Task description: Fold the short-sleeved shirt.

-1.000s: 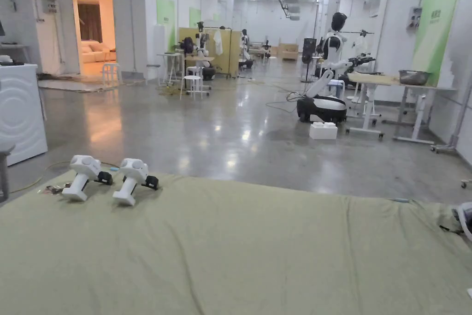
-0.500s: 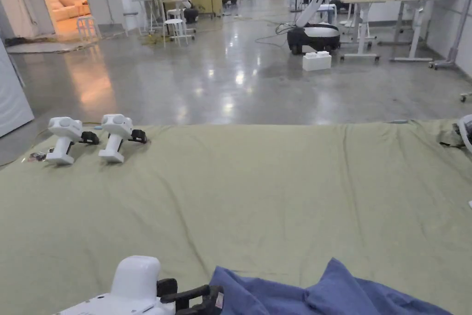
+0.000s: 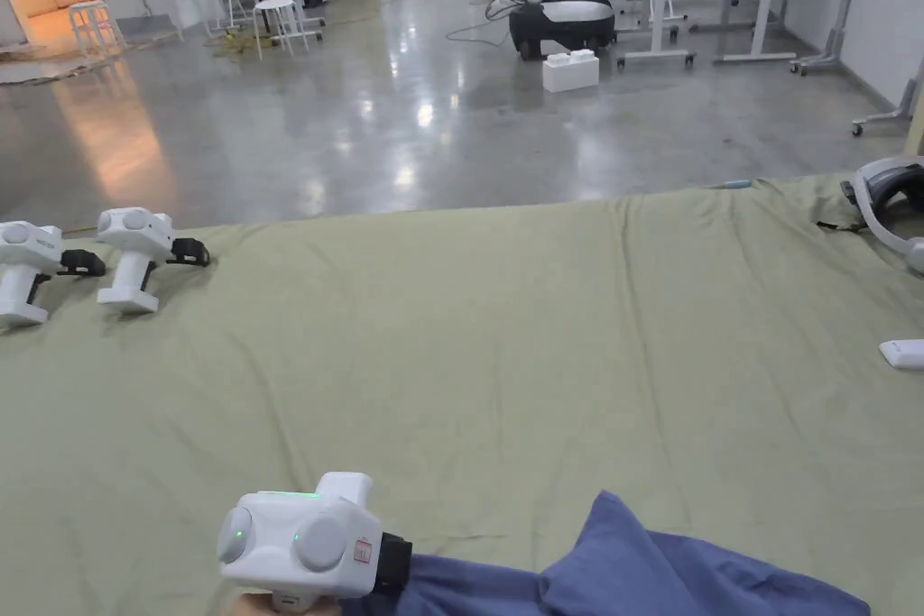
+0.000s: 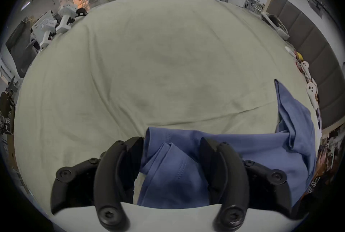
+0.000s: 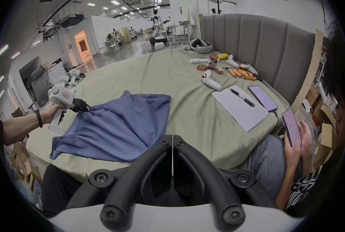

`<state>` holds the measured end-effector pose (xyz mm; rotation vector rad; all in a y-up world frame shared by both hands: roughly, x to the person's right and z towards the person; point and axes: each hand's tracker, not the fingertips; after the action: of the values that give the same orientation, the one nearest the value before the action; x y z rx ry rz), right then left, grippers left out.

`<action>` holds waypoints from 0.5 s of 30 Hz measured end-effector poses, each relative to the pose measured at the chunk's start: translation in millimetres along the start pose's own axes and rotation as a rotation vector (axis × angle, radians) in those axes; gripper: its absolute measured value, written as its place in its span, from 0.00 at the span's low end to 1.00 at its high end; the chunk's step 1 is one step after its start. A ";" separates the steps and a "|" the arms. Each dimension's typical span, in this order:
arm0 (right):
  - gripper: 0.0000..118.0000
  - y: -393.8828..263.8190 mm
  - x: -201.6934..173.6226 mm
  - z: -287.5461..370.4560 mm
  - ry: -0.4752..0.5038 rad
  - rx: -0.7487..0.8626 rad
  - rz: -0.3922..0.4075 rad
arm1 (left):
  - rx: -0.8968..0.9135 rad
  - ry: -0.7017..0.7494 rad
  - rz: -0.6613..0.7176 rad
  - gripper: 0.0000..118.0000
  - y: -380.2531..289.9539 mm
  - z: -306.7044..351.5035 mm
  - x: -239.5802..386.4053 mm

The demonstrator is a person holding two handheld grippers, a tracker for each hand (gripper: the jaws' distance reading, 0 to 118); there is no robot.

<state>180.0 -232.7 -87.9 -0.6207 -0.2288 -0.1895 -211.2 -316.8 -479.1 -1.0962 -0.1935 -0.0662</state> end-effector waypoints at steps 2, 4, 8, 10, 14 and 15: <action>0.03 -1.0 0.0 -6.6 -0.007 -0.017 0.007 | 0.033 0.041 -0.056 0.57 -4.6 6.0 10.8; 0.03 0.4 -1.9 -16.9 0.009 -0.030 0.011 | 0.039 0.068 -0.125 0.38 -8.3 8.1 20.4; 0.03 30.9 -15.4 -54.6 0.077 -0.039 0.066 | 0.020 0.142 -0.261 0.13 -17.2 1.6 45.1; 0.13 56.0 -21.0 -90.0 0.133 -0.054 0.111 | 0.011 0.161 -0.260 0.12 -18.5 -4.5 50.2; 0.84 104.1 -27.1 -195.8 0.218 -0.214 0.187 | -0.048 0.145 -0.259 0.12 -8.9 -10.3 49.3; 0.84 112.7 -28.3 -222.8 0.210 -0.265 0.185 | -0.057 0.146 -0.268 0.12 -7.0 -10.7 49.5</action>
<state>214.7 -272.1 -333.6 -0.8746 0.0586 -0.1059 -162.3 -327.4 -468.3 -1.1124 -0.2075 -0.3928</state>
